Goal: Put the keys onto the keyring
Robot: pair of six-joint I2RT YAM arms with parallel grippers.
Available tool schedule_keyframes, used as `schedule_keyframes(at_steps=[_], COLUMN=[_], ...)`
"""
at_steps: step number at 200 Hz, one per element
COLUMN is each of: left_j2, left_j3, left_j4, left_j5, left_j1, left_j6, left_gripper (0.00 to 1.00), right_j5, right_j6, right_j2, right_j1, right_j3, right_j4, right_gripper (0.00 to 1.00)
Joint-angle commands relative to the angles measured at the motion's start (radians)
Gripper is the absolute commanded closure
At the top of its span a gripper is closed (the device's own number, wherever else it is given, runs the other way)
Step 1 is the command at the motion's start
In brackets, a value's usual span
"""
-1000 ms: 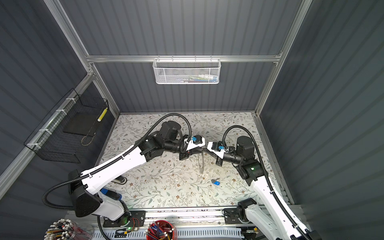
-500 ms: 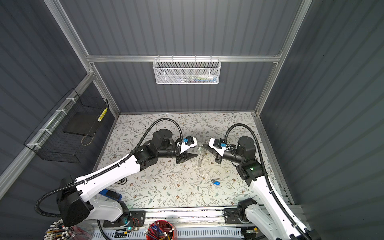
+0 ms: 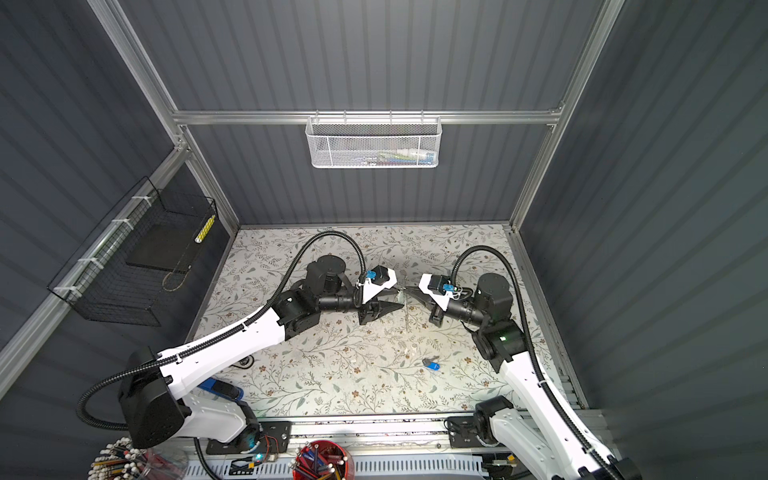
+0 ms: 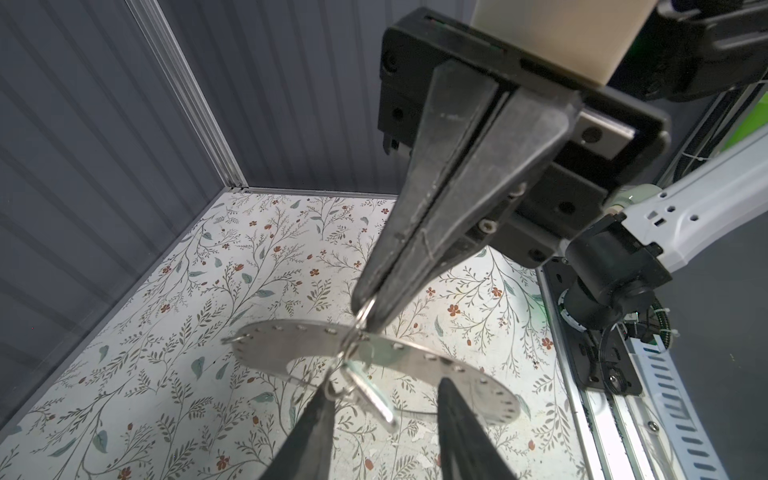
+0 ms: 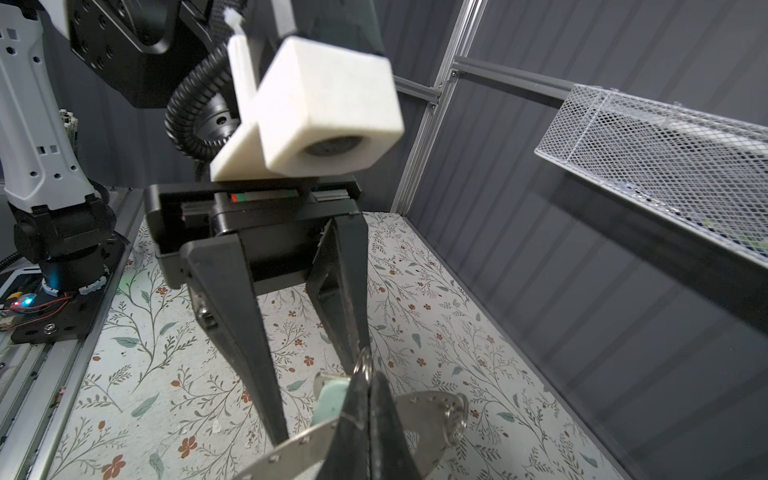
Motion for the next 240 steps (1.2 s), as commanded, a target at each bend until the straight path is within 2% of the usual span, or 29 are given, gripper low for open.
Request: schedule_keyframes(at_steps=[1, 62, 82, 108, 155, 205, 230, 240], left_j2=[0.027, 0.038, 0.04, 0.067, 0.14, 0.162, 0.105, 0.059], left_j3=[0.01, 0.016, 0.01, 0.03, 0.098, 0.117, 0.052, -0.008], left_j4=[0.023, 0.047, 0.045, 0.011, -0.096, -0.092, -0.007, 0.06], left_j5=[-0.022, -0.05, -0.034, 0.007, 0.089, 0.154, 0.069, 0.027], left_j1=[-0.007, -0.008, -0.009, -0.01, -0.01, -0.01, -0.003, 0.004], left_j6=[-0.009, 0.022, 0.03, 0.032, 0.038, 0.023, -0.006, -0.016], left_gripper=[0.66, 1.0, 1.0, 1.0, 1.0, 1.0, 0.7, 0.62], right_j5=[0.003, 0.08, 0.136, 0.143, 0.17, 0.158, 0.141, 0.118], right_j6=[0.026, 0.121, 0.194, 0.233, 0.251, 0.244, 0.239, 0.235], right_j2=[-0.006, -0.037, -0.044, -0.034, -0.039, -0.037, -0.044, -0.042], right_j1=[-0.002, -0.002, -0.002, -0.002, -0.002, -0.002, -0.002, -0.002], right_j3=[-0.013, -0.04, -0.075, -0.083, -0.099, -0.104, -0.111, -0.11], right_j4=[0.054, 0.115, 0.207, 0.261, 0.337, 0.321, 0.312, 0.309], right_gripper=[1.0, 1.0, 1.0, 1.0, 1.0, 1.0, 1.0, 1.0])
